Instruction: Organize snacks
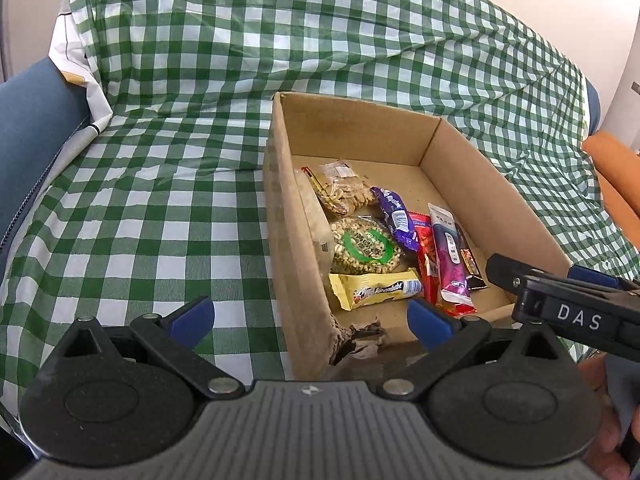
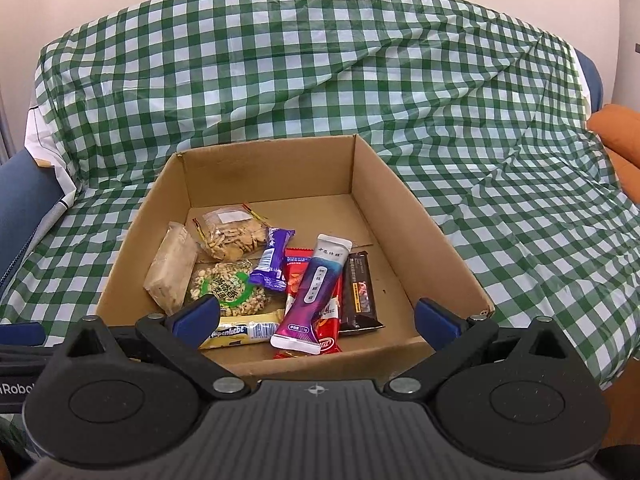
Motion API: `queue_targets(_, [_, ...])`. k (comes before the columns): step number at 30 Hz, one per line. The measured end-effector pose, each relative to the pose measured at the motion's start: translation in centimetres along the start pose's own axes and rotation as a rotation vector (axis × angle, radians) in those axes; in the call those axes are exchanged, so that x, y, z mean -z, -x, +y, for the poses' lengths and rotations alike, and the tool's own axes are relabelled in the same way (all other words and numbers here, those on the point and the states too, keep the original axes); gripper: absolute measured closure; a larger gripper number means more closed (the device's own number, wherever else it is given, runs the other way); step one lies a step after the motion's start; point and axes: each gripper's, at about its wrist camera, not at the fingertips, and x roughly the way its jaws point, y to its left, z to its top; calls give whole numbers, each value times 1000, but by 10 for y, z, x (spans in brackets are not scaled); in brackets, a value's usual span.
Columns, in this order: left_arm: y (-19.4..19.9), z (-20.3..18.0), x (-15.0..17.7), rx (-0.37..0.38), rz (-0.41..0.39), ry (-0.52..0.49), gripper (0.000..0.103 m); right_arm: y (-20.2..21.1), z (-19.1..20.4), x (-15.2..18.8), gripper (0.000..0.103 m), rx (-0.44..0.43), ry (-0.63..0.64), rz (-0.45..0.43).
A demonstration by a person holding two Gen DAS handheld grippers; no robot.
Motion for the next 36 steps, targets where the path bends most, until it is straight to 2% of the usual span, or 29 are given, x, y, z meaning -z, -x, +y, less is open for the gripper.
queue_targets(36, [1,-1,1,9,1,1,0,0,0,1,1,3,3,2])
